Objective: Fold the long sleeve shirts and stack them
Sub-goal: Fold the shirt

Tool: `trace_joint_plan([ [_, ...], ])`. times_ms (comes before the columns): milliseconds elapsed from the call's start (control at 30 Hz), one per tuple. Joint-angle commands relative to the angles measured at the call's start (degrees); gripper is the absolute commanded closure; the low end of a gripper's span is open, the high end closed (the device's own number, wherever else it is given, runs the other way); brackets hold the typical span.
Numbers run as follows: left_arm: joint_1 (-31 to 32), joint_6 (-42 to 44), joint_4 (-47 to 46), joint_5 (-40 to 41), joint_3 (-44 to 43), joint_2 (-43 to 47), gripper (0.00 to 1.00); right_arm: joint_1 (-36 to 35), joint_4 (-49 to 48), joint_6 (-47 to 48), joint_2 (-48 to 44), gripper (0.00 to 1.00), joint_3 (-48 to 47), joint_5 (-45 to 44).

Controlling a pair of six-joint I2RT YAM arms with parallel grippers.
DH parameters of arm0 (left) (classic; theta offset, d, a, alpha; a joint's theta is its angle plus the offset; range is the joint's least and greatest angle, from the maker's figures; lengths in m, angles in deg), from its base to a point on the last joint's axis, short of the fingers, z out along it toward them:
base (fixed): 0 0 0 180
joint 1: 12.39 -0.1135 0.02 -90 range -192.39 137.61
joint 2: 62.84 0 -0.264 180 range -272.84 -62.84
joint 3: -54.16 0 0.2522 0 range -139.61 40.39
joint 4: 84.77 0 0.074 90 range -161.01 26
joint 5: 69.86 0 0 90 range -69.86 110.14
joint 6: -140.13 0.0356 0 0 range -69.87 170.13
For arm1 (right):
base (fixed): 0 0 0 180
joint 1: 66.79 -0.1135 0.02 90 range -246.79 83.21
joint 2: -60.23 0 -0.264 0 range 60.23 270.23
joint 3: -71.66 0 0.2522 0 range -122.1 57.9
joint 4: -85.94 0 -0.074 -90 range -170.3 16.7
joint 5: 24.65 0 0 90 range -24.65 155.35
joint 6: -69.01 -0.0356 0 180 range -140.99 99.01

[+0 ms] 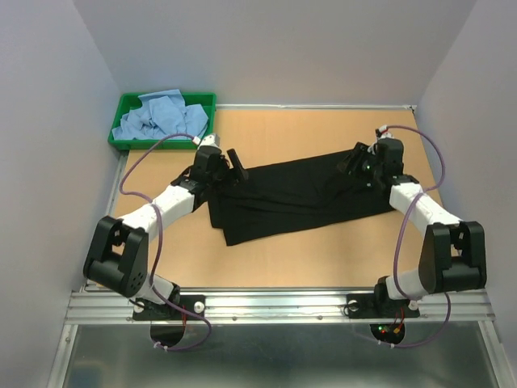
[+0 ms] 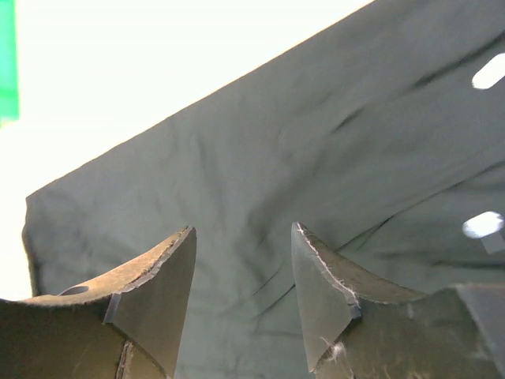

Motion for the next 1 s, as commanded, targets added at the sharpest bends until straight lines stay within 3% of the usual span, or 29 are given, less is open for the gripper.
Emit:
trace_joint_plan([
  [0, 1.1, 0.3, 5.4, 4.8, 2.2, 5.0, 0.13, 0.5, 9.7, 8.0, 2.1, 0.43, -7.0, -9.6],
  [233, 1.5, 0.6, 8.1, 5.2, 4.5, 2.4, 0.13, -0.6, 14.7, 10.9, 8.4, 0.43, -10.0, -13.2],
  [567, 2.0, 2.2, 7.4, 6.3, -0.5, -7.8, 0.14, -8.2, 19.6, 11.5, 13.7, 0.43, -8.2, -18.1],
  [967, 2.0, 7.7, 6.5, 11.2, -17.2, -24.6, 0.15, -15.5, 32.3, 4.7, 9.5, 0.43, 0.7, -14.0],
])
